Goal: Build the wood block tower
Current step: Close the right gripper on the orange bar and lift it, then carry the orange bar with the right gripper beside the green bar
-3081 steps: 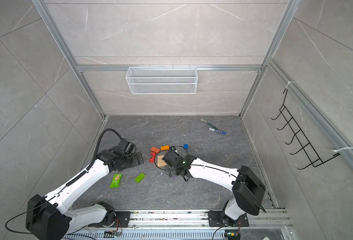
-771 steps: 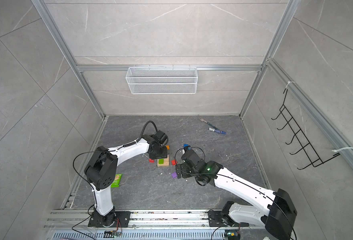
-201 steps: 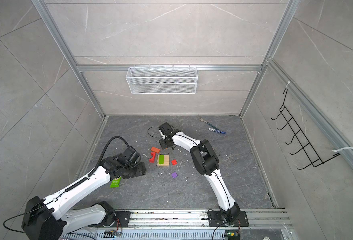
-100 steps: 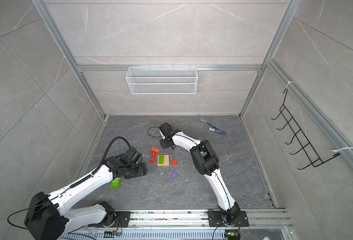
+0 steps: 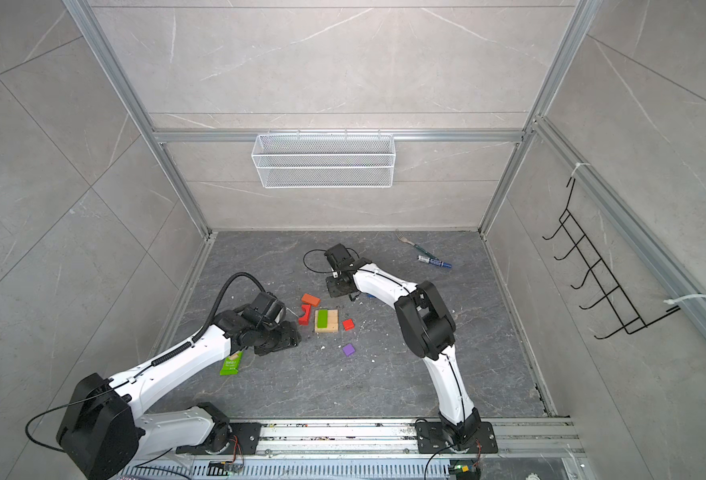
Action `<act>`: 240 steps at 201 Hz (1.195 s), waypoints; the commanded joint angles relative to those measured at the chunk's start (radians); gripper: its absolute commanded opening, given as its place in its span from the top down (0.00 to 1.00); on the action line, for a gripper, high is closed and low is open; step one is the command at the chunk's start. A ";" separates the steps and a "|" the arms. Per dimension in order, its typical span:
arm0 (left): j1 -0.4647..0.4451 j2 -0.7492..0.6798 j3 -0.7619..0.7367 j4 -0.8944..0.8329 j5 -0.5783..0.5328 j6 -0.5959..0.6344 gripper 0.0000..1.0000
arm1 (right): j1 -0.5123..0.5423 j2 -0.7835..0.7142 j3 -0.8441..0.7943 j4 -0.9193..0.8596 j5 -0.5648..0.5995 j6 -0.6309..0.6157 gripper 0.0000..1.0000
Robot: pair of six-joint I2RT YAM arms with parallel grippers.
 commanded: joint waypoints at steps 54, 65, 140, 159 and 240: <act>0.047 0.050 0.043 0.056 0.114 0.112 0.21 | -0.017 -0.294 -0.262 0.083 -0.126 0.148 1.00; 0.052 0.055 0.042 0.070 0.124 0.109 0.14 | -0.018 -0.326 -0.297 0.092 -0.141 0.167 1.00; 0.060 0.079 0.032 0.164 0.172 0.110 0.02 | -0.018 -0.463 -0.532 0.258 -0.277 0.301 1.00; 0.060 0.084 0.032 0.181 0.181 0.112 0.00 | -0.018 -0.474 -0.583 0.312 -0.303 0.334 1.00; 0.066 0.097 0.029 0.239 0.189 0.104 0.00 | -0.017 -0.450 -0.672 0.422 -0.324 0.414 1.00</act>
